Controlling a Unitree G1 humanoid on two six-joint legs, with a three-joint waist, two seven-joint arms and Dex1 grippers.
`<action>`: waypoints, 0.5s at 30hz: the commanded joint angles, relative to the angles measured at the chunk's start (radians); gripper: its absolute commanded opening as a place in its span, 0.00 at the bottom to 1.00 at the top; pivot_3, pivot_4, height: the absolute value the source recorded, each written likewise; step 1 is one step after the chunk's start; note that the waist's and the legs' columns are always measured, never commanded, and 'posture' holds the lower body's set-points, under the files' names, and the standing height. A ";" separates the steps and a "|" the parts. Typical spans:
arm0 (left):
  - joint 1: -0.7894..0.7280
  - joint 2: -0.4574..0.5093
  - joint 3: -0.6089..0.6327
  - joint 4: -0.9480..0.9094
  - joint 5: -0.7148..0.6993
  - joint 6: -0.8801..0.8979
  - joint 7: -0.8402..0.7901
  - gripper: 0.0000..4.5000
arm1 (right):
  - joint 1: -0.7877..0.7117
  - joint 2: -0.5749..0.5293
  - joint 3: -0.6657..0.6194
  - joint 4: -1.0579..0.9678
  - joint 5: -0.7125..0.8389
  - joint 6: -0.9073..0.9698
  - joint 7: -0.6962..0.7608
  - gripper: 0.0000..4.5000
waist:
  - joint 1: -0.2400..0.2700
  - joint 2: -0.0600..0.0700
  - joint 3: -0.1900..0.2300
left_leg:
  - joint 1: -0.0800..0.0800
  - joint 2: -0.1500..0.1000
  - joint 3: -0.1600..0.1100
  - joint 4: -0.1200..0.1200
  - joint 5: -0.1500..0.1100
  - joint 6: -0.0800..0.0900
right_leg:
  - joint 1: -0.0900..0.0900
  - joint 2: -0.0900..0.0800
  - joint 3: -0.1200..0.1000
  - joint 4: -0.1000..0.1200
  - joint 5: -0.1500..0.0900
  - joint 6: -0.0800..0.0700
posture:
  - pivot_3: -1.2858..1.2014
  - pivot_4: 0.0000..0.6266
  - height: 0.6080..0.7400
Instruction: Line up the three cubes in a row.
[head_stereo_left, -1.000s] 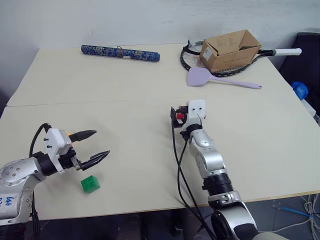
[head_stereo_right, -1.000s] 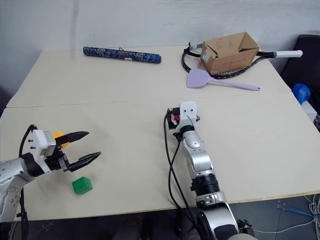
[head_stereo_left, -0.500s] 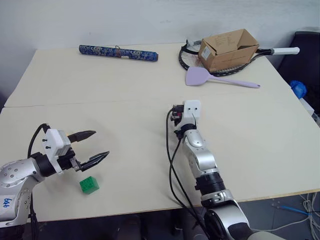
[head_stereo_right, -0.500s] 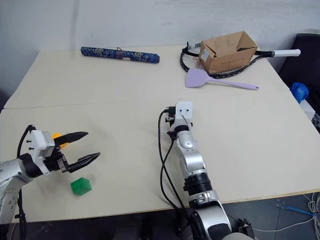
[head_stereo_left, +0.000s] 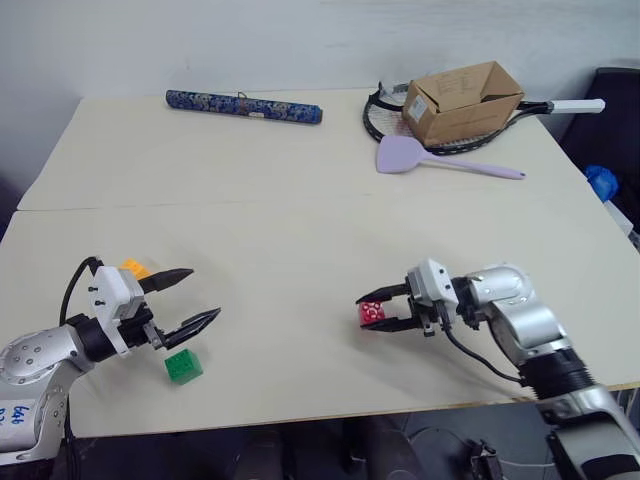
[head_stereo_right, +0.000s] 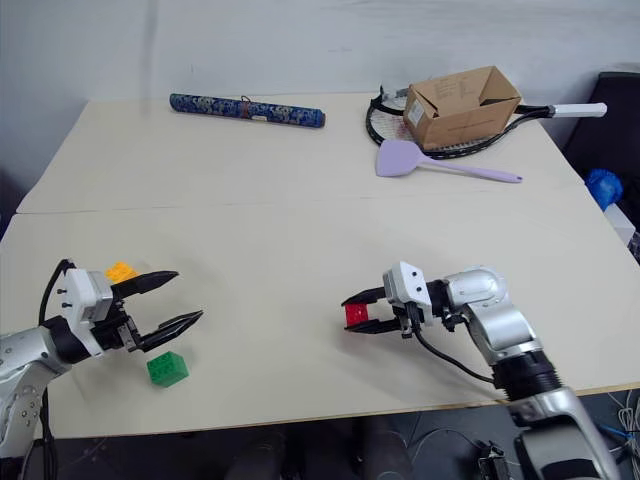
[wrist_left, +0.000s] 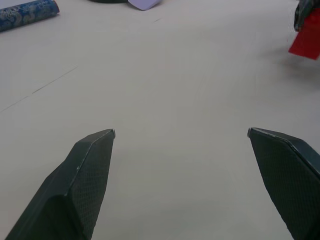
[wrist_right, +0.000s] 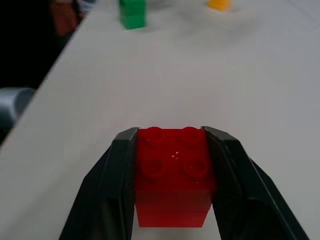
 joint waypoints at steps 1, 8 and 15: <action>-0.013 0.013 0.017 -0.026 -0.027 0.004 -0.008 1.00 | -0.091 0.048 -0.009 0.152 -0.008 -0.119 0.081 0.33 | 0.000 0.001 0.000 | 0.000 0.000 0.000 0.000 0.000 0.000 | 0.000 0.000 0.000 0.001 0.000 0.000 | 0.52 0.24 1.00; -0.008 0.028 0.022 -0.047 -0.041 0.022 -0.039 1.00 | -0.185 0.130 -0.014 0.368 -0.053 -0.184 0.084 0.33 | 0.010 0.001 0.000 | -0.001 0.000 -0.001 0.000 0.000 0.000 | -0.001 -0.002 0.000 0.005 0.000 -0.001 | 0.52 0.24 1.00; -0.010 0.098 0.015 -0.110 -0.113 0.077 -0.152 1.00 | -0.190 0.151 -0.033 0.392 -0.051 -0.178 0.075 0.33 | 0.012 0.001 0.000 | -0.002 0.000 -0.002 0.002 0.000 0.000 | -0.001 -0.002 -0.001 0.006 -0.001 -0.001 | 0.52 0.24 1.00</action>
